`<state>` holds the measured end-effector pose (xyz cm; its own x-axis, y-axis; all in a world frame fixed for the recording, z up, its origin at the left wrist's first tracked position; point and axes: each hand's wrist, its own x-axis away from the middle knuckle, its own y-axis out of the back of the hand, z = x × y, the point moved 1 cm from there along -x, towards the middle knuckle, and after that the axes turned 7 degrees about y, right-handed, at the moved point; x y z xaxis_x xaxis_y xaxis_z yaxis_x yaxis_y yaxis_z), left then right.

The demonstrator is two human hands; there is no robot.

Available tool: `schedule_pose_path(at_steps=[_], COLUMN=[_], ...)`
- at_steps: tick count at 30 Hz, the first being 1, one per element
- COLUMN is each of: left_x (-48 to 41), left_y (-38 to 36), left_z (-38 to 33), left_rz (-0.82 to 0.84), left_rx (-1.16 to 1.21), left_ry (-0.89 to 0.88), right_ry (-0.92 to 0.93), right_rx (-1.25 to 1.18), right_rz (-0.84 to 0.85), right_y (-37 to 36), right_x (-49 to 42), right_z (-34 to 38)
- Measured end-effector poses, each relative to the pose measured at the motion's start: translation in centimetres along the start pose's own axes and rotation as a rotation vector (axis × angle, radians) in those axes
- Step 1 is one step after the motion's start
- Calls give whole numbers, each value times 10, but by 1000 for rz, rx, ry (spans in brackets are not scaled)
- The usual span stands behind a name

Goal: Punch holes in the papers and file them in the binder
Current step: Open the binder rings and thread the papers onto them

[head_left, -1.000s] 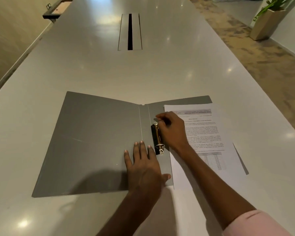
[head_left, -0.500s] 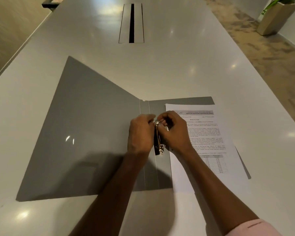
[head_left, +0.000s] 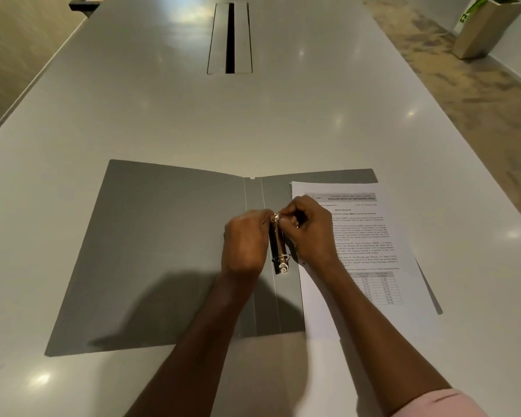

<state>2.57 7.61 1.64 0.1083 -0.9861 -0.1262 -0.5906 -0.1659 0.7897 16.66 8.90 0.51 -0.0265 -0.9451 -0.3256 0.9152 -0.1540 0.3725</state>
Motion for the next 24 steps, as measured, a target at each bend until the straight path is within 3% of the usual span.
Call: schedule_pose_path(at_steps=[15, 24], left_x=[8, 8], left_y=[-3, 11], left_z=[2, -9], left_rz=[-35, -3], left_rx=[87, 154], left_ry=[47, 139], right_ry=[-10, -84], right_rx=[38, 33], right_rz=[-18, 83], right_y=[1, 5], right_x=[-2, -6], right_z=[-2, 1])
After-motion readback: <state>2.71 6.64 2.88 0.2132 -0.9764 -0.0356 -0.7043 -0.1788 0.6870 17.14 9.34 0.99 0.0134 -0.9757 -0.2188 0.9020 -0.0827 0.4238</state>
